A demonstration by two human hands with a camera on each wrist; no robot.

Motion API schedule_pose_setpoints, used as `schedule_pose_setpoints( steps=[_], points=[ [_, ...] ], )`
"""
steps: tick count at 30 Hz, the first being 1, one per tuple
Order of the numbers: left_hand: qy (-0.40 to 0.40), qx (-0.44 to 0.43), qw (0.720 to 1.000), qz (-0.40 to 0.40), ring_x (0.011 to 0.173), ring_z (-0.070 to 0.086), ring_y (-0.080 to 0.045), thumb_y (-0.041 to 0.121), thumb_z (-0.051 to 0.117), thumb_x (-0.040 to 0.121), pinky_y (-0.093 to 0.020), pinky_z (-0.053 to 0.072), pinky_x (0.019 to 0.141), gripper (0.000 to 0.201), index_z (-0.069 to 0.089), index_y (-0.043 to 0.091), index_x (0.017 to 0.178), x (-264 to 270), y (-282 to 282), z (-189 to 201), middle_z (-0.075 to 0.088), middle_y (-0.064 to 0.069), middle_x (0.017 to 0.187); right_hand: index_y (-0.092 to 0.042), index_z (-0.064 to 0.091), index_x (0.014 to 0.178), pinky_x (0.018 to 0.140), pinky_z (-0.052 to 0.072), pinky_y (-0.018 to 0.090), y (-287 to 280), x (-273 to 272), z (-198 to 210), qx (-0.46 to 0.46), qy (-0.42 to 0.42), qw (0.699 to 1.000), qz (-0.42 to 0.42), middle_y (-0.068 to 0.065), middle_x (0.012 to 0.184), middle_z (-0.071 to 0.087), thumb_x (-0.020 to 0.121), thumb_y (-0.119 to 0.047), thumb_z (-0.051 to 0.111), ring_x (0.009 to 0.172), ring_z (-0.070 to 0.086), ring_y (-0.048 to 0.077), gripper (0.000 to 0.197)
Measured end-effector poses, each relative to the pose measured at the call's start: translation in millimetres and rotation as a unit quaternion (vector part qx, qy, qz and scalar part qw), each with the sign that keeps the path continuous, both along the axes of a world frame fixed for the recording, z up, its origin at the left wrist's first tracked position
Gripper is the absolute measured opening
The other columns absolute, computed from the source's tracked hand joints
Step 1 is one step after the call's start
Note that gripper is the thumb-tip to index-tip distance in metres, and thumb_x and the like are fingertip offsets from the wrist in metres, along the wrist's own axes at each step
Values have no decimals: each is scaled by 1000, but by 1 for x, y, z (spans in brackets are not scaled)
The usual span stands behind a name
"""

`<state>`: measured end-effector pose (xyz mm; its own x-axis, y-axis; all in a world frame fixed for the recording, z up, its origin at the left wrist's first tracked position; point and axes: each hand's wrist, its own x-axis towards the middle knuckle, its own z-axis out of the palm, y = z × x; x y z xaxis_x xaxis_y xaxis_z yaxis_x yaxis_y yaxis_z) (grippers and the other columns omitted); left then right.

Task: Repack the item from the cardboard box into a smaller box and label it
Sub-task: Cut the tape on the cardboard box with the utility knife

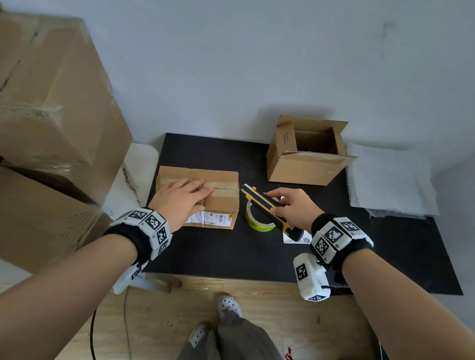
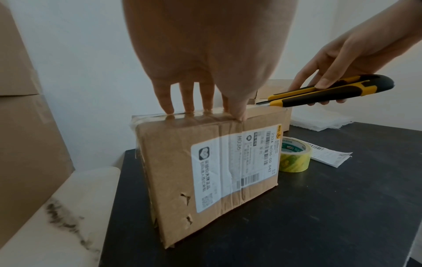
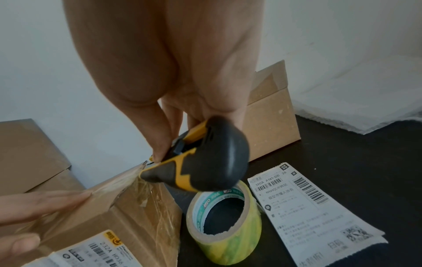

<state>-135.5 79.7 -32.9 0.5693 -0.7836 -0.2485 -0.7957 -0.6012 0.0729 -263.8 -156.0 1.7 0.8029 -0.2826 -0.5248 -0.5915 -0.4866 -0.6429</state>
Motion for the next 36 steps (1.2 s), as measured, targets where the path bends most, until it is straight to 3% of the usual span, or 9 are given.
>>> schedule_pose_setpoints(
  steps=[6,11,15,20,24,28,36],
  points=[
    [-5,2,1000,-4,140,24,-22,40,34,99,-40,24,112,49,27,28,146,-2,-1,2,25,3,154,-19,51,130,41,40,7,0,-6,1,9,-3,1000,1,4,99,61,91,-8,57,66,56,5,41],
    [3,-11,1000,2,140,24,-21,40,36,99,-39,24,111,49,27,28,146,-3,0,4,26,4,154,-20,51,130,54,44,13,-3,-10,4,12,5,1000,9,3,100,62,91,-9,58,71,58,5,41],
    [13,-29,999,9,137,28,-19,40,43,96,-39,27,110,51,31,29,144,0,-1,5,32,5,150,-17,52,130,54,42,14,-5,-6,2,12,-24,999,-37,3,103,61,91,-7,57,70,56,4,41],
    [32,-31,999,20,136,30,-18,41,52,92,-40,30,107,58,28,29,144,4,-4,11,32,5,150,-15,51,132,74,48,24,-2,2,-2,20,-26,999,-30,8,111,62,91,-6,56,87,60,14,43],
    [25,-11,1000,16,137,27,-15,46,49,91,-36,29,107,64,25,26,146,7,-6,12,31,7,151,-18,50,132,65,46,18,-3,5,-3,22,-16,999,-17,7,114,62,91,-7,56,88,60,13,43],
    [21,-18,1000,11,138,24,-15,47,51,90,-36,28,108,62,30,25,145,10,-5,11,31,6,150,-19,51,131,66,48,19,-5,5,-3,23,-16,1000,-11,8,114,63,91,-7,56,89,62,15,42],
    [86,-3,995,54,145,8,-31,48,59,85,-48,19,114,61,33,34,139,19,-6,10,12,-5,158,-20,51,129,68,49,22,-5,3,-3,27,-19,999,-12,5,110,62,91,-8,56,86,62,14,41]
  ],
)
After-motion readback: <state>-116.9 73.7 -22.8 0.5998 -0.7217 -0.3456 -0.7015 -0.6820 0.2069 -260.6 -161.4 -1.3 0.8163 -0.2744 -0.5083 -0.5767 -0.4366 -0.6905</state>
